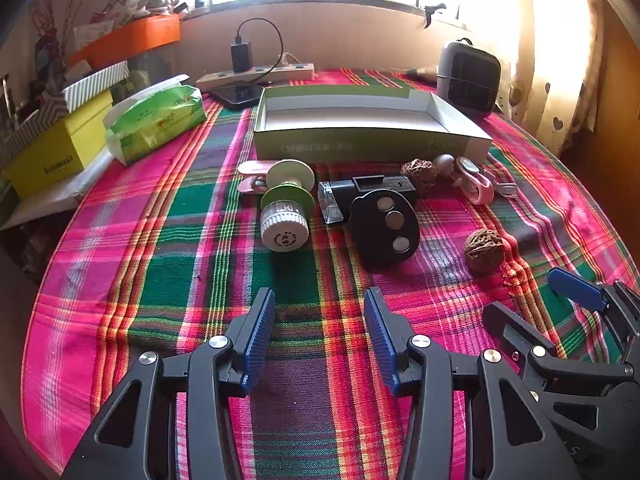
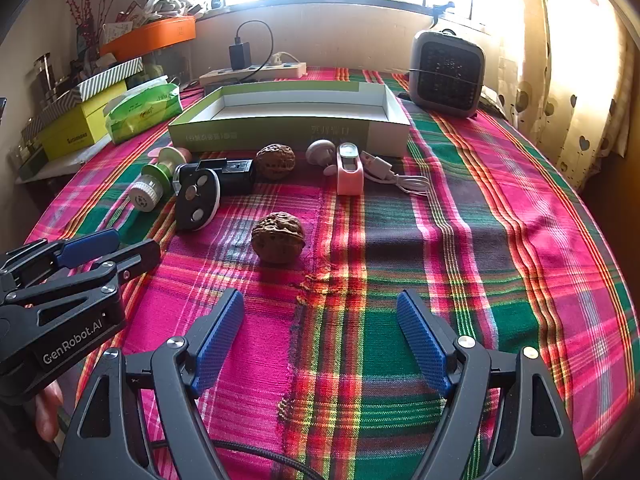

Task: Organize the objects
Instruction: 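Grasp the white cylinder with the left gripper while the right gripper grasps a walnut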

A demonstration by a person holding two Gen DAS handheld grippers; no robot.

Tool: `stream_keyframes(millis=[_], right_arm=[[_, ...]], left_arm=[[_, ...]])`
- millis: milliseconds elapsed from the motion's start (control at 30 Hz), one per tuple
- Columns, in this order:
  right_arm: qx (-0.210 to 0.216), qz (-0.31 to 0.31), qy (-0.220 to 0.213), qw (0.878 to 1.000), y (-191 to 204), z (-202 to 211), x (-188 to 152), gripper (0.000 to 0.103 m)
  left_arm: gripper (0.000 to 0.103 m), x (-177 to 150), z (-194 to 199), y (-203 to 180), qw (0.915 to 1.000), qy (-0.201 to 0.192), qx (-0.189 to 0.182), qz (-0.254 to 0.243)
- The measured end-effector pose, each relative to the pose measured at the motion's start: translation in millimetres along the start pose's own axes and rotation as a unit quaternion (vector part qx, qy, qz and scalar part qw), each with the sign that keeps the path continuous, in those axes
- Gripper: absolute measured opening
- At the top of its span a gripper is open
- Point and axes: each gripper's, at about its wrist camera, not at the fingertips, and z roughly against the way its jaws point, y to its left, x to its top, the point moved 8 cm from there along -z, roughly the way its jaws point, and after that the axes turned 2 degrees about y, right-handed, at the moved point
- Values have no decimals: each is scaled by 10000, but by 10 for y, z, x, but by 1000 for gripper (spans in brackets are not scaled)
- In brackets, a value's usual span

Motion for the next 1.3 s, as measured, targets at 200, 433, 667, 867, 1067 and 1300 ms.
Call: stream_keyframes(millis=[200, 433, 667, 867, 1067, 1300], right_arm=[[3, 4, 5, 10000, 3, 0, -8, 79], [41, 37, 71, 10000, 10, -18, 14, 79], [117, 97, 162, 9998, 11, -54, 46, 79], [279, 113, 225, 9993, 53, -113, 124, 77], [346, 114, 303, 9989, 101, -190, 212, 74], [354, 164, 295, 9988, 128, -228, 268, 62]], left_arm=[[44, 23, 3, -9, 10000, -28, -22, -18], [44, 36, -7, -1, 9998, -1, -145, -140], [44, 64, -35, 39, 9993, 13, -361, -134], [44, 122, -53, 132, 9985, -18, -551, 11], [44, 187, -82, 227, 9980, -48, -618, 150], [44, 309, -129, 316, 9972, -83, -672, 308]])
